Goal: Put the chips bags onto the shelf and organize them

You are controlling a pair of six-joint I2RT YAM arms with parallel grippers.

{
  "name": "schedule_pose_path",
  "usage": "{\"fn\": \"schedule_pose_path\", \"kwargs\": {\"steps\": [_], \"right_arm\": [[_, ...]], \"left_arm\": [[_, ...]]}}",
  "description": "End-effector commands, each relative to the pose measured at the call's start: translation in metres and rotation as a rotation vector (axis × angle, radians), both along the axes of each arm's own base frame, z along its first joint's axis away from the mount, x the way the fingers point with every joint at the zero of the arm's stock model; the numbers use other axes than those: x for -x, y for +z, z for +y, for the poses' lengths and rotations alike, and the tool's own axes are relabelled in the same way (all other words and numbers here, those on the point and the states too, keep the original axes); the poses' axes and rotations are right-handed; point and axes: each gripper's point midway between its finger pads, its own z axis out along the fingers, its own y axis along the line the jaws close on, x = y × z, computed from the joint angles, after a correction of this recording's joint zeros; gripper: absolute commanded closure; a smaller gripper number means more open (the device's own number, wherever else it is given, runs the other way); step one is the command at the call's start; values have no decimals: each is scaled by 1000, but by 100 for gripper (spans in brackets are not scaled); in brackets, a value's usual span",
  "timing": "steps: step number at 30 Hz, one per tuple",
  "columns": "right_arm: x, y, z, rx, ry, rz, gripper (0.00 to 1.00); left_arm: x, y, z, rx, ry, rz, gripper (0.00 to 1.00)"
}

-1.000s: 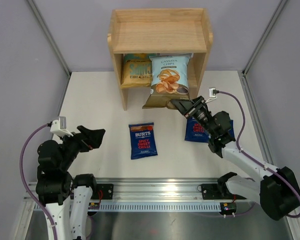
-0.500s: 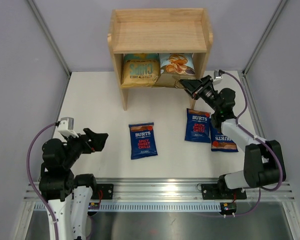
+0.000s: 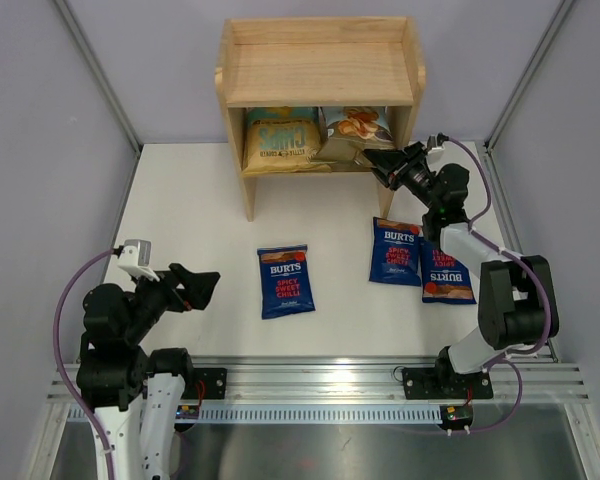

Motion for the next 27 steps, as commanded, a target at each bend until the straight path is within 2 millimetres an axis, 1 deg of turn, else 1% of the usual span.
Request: {"fn": "schedule_pose_path", "kwargs": {"steps": [1,3,4,5,7,8,9,10,12,14,17,18,19,20,21,22,25,27], "right_arm": [[-12,22,-11,-24,-41,-51,85],[-13,10,-11,-20,-41,-15,70],[-13,6,-12,-19,-45,-2,65],[-10,-1,-12,-15,-50,25,62],[-5,-8,-15,6,-63,60,55],[-3,-11,-16,17,-69,73,53],[-2,-13,-16,24,-73,85,50],[3,-12,-18,35,-82,95,47],[6,-15,-20,49,-97,114,37],[10,-18,-23,65,-116,140,34],[14,-23,-26,60,-133,174,39],[15,-24,-26,52,-136,180,44],[16,-20,-26,31,-135,171,55],[15,-24,-27,21,-141,183,60],[15,-24,-28,1,-143,198,64],[13,-24,-29,-13,-151,195,70],[6,-19,-30,-49,-160,190,75],[1,-16,-30,-64,-159,189,76]], "left_arm": [[0,12,-5,-15,-44,-72,1],[0,11,-6,-15,-46,-70,1],[0,11,-6,-16,-46,-72,1],[0,11,-5,-16,-43,-69,1],[0,11,-5,-15,-44,-69,1],[-1,11,-5,-16,-43,-68,1],[-1,10,-5,-15,-44,-64,1],[-1,10,-5,-16,-46,-65,1],[-1,10,-5,-15,-43,-64,1],[-1,10,-6,-14,-46,-64,1],[-1,10,-5,-14,-44,-62,1],[-1,10,-5,-16,-46,-66,1],[-1,10,-5,-16,-43,-65,1],[-1,10,-5,-14,-44,-64,1],[-1,10,-5,-16,-44,-66,1],[-1,11,-6,-14,-46,-66,1],[-1,10,-6,-14,-46,-64,1],[-2,10,-5,-14,-44,-61,1]]}}
